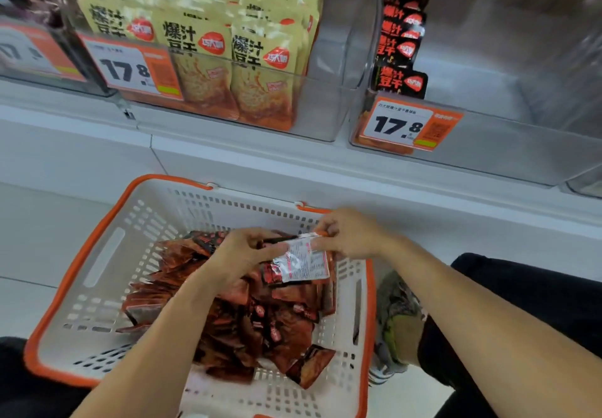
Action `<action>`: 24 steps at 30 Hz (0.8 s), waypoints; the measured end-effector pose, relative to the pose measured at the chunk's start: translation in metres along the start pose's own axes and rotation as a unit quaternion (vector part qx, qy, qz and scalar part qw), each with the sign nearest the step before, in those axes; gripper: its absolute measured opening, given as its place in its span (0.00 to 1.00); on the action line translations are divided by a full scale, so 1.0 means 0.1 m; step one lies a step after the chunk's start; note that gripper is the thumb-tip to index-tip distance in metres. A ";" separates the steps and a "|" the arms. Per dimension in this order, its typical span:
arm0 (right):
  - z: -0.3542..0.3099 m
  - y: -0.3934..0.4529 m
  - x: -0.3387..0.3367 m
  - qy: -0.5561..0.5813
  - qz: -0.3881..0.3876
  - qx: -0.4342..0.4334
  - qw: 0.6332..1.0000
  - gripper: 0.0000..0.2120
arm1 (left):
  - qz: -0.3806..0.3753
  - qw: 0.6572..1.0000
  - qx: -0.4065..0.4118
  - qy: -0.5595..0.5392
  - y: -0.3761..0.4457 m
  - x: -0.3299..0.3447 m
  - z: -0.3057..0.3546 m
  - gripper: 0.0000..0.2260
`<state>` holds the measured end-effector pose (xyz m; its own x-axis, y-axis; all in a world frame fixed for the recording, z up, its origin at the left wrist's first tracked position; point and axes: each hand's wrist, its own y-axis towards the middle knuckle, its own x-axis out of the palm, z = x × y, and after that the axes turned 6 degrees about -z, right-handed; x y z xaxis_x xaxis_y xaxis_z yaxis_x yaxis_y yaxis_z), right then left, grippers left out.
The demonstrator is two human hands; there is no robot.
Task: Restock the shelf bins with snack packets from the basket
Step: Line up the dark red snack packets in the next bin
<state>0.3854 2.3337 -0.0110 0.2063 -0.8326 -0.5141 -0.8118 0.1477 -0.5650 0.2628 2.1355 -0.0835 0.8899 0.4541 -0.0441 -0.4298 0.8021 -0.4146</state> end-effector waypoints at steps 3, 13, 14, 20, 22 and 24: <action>-0.31 -0.21 -0.37 0.085 0.015 -0.017 0.996 0.05 | 0.026 0.991 0.035 -0.124 0.01 -0.09 0.25 0.19; -0.92 -0.89 -1.11 0.105 -0.092 -0.006 0.990 0.15 | 0.081 0.946 0.312 -0.039 -0.36 0.18 1.48 0.06; -0.91 -0.90 -1.12 0.158 -0.157 0.010 0.975 0.17 | 0.082 0.942 0.325 -0.026 -0.39 0.20 1.53 0.06; -0.79 -0.81 -1.05 0.263 -0.172 0.010 0.949 0.14 | 0.112 0.953 0.280 -0.031 -0.36 0.27 1.48 0.13; -0.75 -0.80 -1.08 0.292 -0.100 -0.003 0.951 0.13 | 0.105 0.970 0.217 -0.001 -0.34 0.25 1.46 0.18; -0.72 -0.85 -1.12 0.286 -0.038 -0.017 0.957 0.14 | 0.025 0.983 0.179 -0.015 -0.34 0.22 1.45 0.19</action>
<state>0.3918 2.3759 0.1408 -0.0601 -0.9978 -0.0285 -0.8254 0.0658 -0.5608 0.2750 2.1751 0.0616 0.8640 0.5026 -0.0278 -0.5033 0.8615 -0.0664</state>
